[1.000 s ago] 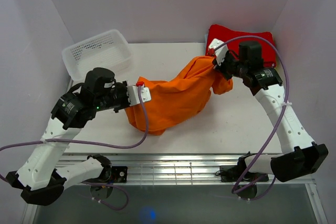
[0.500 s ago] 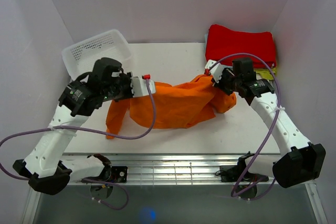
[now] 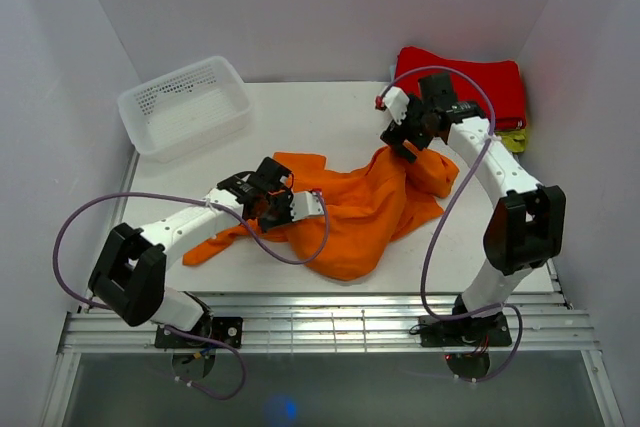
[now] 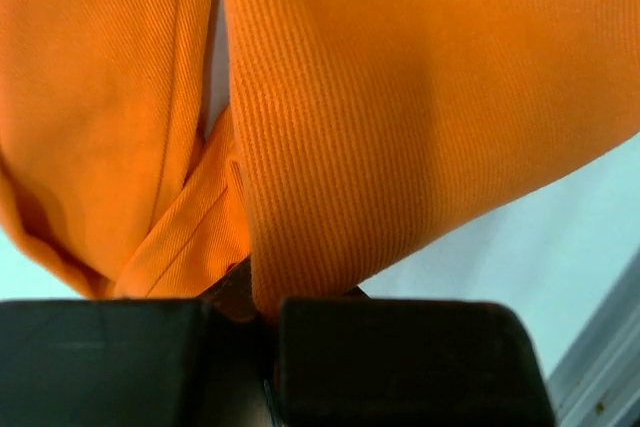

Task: Fold and stack the trousers
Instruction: Flatten the trousers out

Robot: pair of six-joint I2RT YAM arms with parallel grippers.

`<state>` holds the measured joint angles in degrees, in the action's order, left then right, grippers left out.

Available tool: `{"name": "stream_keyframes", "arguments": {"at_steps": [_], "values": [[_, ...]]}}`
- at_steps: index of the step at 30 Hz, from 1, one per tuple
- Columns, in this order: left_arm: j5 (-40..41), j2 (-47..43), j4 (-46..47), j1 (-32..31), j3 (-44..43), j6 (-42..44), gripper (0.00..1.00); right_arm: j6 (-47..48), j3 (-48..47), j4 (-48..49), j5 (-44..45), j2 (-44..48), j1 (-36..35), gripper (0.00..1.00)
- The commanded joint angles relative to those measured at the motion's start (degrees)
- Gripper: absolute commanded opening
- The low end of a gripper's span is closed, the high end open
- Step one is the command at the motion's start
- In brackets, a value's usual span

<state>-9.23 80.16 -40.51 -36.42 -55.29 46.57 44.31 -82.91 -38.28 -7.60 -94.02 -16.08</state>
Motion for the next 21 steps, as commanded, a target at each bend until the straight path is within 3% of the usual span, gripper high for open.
{"name": "stream_keyframes", "arguments": {"at_steps": [1, 6, 9, 14, 18, 21], "values": [[5.9, 1.3, 9.1, 1.4, 1.9, -2.9, 0.00, -4.8, -12.1, -2.9, 0.7, -2.3, 2.4, 0.94], [4.8, -0.2, 9.8, 6.3, 5.0, -2.4, 0.00, -4.9, -15.9, -12.7, -6.4, -0.3, 11.3, 0.98], [3.2, -1.9, 9.8, 8.7, 7.3, -0.4, 0.02, -4.9, -7.0, -14.3, -13.2, 3.9, 18.9, 1.00], [2.2, -1.5, 10.3, 9.4, 8.3, -0.9, 0.04, -12.0, 9.4, -11.6, -28.5, 12.3, 29.5, 0.85], [1.6, 0.0, 9.9, 9.7, 6.8, -2.4, 0.05, -22.3, 24.8, -4.0, -32.0, 18.2, 30.3, 0.70], [1.6, 0.5, 9.2, 9.8, 5.6, -2.6, 0.06, -31.4, 30.5, 6.1, -31.3, 20.4, 30.3, 0.68]]}}
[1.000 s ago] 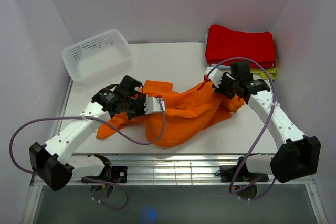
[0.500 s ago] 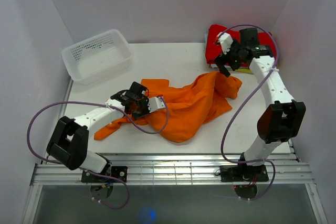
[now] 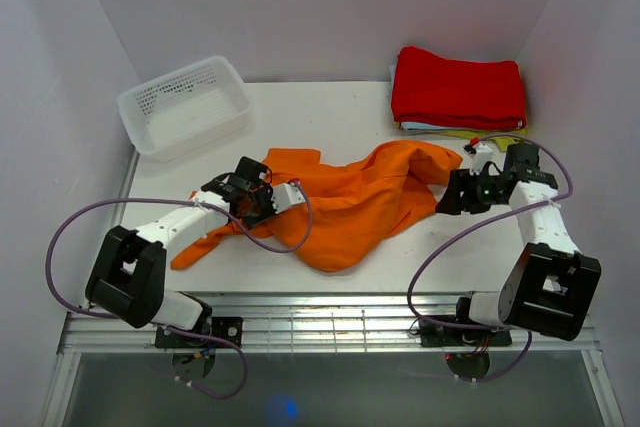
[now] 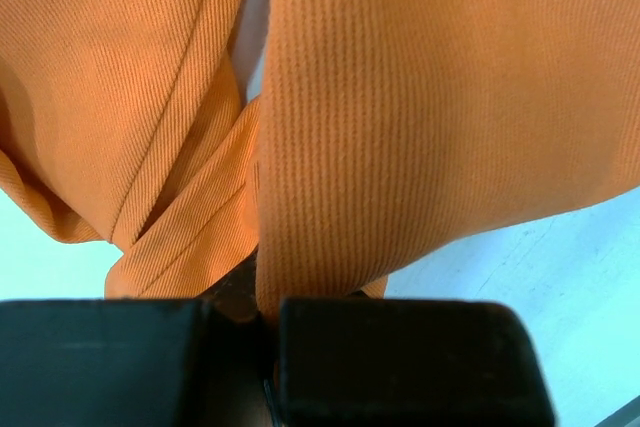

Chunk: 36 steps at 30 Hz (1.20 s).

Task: Fold and stack the trousers
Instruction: Flatten the trousers out

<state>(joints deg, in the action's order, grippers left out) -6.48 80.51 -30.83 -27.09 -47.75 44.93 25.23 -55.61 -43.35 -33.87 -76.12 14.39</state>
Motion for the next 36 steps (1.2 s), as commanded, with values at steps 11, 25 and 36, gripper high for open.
{"name": "stream_keyframes", "arguments": {"at_steps": [11, 25, 36], "values": [[0.0, 0.3, -2.1, 0.5, -2.9, -1.9, 0.07, -30.5, 13.3, 36.2, 3.5, -9.2, -0.2, 0.70], [0.1, 1.9, -2.2, 0.5, -4.5, -2.4, 0.08, -11.5, 7.7, 17.8, -2.9, -9.2, 10.6, 0.08], [-1.4, 2.6, -3.3, 0.5, -4.6, -1.4, 0.08, 9.6, -0.4, -4.5, 7.4, 3.3, 28.8, 0.08]]}}
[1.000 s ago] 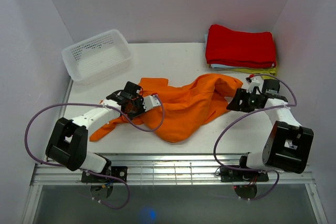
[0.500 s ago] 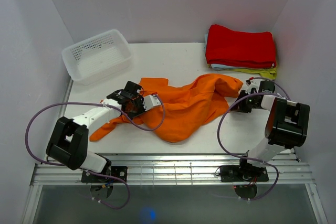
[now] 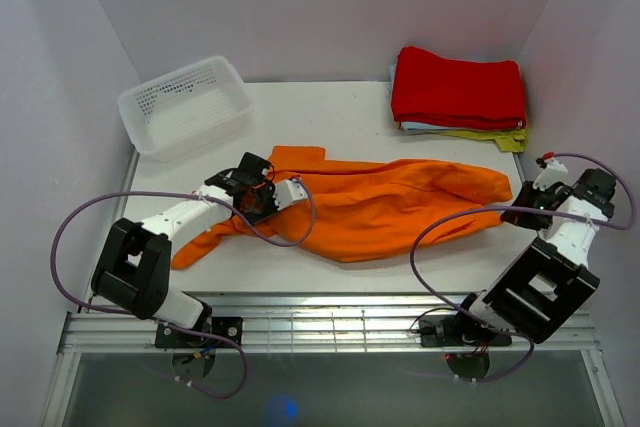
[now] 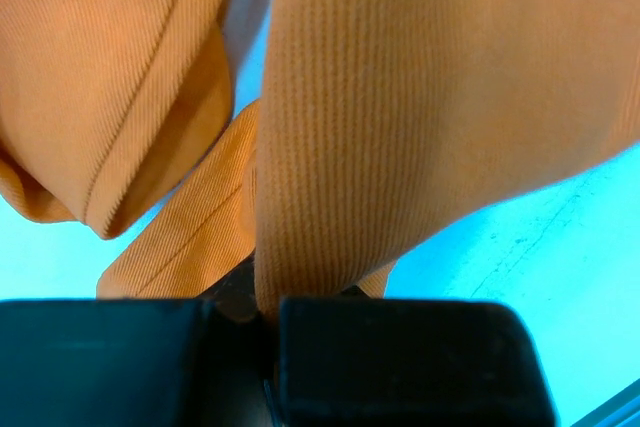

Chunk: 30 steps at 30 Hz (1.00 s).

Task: Fold and stack the trousers
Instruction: Flatten the trousers out

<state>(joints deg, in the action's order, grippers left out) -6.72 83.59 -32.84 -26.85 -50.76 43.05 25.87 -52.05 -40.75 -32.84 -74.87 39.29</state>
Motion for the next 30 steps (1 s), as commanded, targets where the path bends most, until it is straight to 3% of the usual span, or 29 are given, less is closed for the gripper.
{"name": "stream_keyframes", "arguments": {"at_steps": [1, 6, 10, 14, 15, 18, 23, 25, 30], "values": [[-1.9, -0.4, -1.8, 0.3, -1.7, 0.9, 0.08, 10.7, -4.3, -8.1, 8.0, 3.1, 7.3, 0.08], [-3.7, 1.3, -4.0, 0.3, -0.9, 3.0, 0.07, 25.2, -5.8, -11.7, 14.7, 4.6, 17.9, 0.08], [-8.8, 2.3, -8.5, 0.3, -1.9, 4.6, 0.19, 33.5, -6.3, -16.0, 14.6, 4.2, 22.6, 0.08], [-21.3, 0.3, -18.0, 0.3, -4.7, 8.8, 0.62, 45.4, -8.6, -27.9, 6.8, 2.8, 22.4, 0.09], [-26.0, -1.0, -18.7, 0.3, -5.9, 8.7, 0.69, 47.3, -9.5, -32.5, 5.4, 2.2, 22.4, 0.28], [-31.4, -6.6, -18.2, 0.6, -9.4, 3.6, 0.88, 43.1, -11.9, -29.2, 1.5, 1.2, 19.4, 0.55], [-26.9, -7.3, -8.2, 3.1, -17.5, -13.4, 0.89, 19.9, -9.0, -14.0, 3.0, 1.3, 7.8, 0.54], [-20.7, -4.7, -3.4, 3.9, -21.1, -17.5, 0.96, 12.8, -7.6, -4.7, 6.6, 0.7, 1.3, 0.55], [-12.9, 13.8, 0.1, 5.8, -32.2, -21.5, 0.97, -3.4, -9.5, 5.8, 14.3, -7.6, -7.3, 0.63]]}}
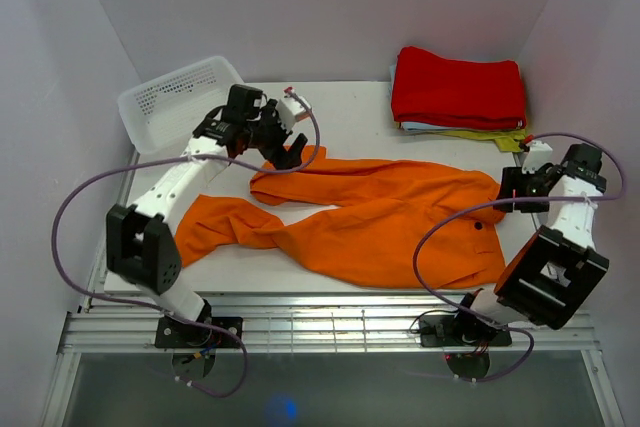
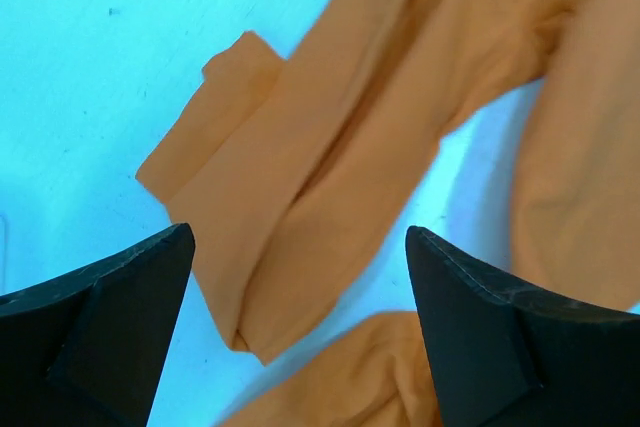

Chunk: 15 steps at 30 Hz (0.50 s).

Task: Fold and stack the trousers
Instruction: Flatten the trousers out

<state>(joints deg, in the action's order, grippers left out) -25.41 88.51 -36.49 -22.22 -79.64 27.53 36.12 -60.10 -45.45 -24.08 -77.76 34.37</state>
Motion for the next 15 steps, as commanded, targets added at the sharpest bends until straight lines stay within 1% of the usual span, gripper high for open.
{"name": "stream_keyframes", "arguments": {"at_steps": [1, 2, 3, 4, 5, 6, 7, 8, 10, 11, 12, 13, 14, 15], "values": [[6.3, 11.7, 3.4, 2.2, -8.5, -6.6, 0.97, -14.9, -2.3, 12.0, 7.7, -6.5, -2.7, 0.63], [6.6, 14.6, 3.4, 2.5, -11.0, -7.3, 0.96, -16.2, -3.0, 12.6, 8.4, -8.0, -3.2, 0.65], [6.4, 20.2, 1.7, 2.8, -13.9, -7.6, 0.96, -17.6, -4.5, 12.9, 8.7, -11.2, -3.3, 0.66], [5.7, 22.9, 0.6, 2.8, -16.8, -6.7, 0.93, -18.1, -5.3, 12.7, 8.0, -12.8, -3.4, 0.66], [4.2, 25.1, -0.1, 2.8, -20.7, -5.7, 0.92, -18.4, -5.8, 12.0, 7.0, -14.2, -3.4, 0.70], [3.6, 28.4, -0.4, 2.7, -22.0, -5.2, 0.92, -18.9, -6.1, 11.9, 5.9, -16.0, -3.7, 0.72], [3.0, 29.8, -0.6, 2.7, -23.2, -4.4, 0.93, -18.9, -5.8, 11.9, 3.8, -16.6, -3.7, 0.75], [2.1, 30.9, -0.6, 2.7, -24.1, -4.2, 0.93, -19.2, -5.3, 12.7, 3.4, -17.0, -4.4, 0.83], [3.2, 34.0, -0.2, 2.5, -25.9, -4.2, 0.93, -19.1, -4.3, 12.9, 2.5, -18.0, -5.6, 0.83], [3.9, 35.1, 0.1, 2.5, -26.4, -4.5, 0.93, -19.2, -4.0, 13.0, 2.5, -18.2, -6.8, 0.81], [6.7, 36.3, 0.5, 2.5, -27.4, -4.8, 0.91, -19.0, -3.6, 13.4, 2.3, -18.7, -7.2, 0.77], [9.3, 38.4, 0.7, 2.6, -27.8, -6.2, 0.87, -19.4, -3.0, 13.7, 2.6, -18.9, -7.5, 0.74], [11.2, 38.8, 1.0, 3.1, -27.9, -7.6, 0.78, -19.8, -2.8, 14.1, 2.8, -19.3, -7.7, 0.65], [10.6, 38.4, 2.2, 4.1, -26.4, -9.5, 0.75, -19.9, -2.7, 14.4, 2.9, -19.4, -7.7, 0.60]]}}
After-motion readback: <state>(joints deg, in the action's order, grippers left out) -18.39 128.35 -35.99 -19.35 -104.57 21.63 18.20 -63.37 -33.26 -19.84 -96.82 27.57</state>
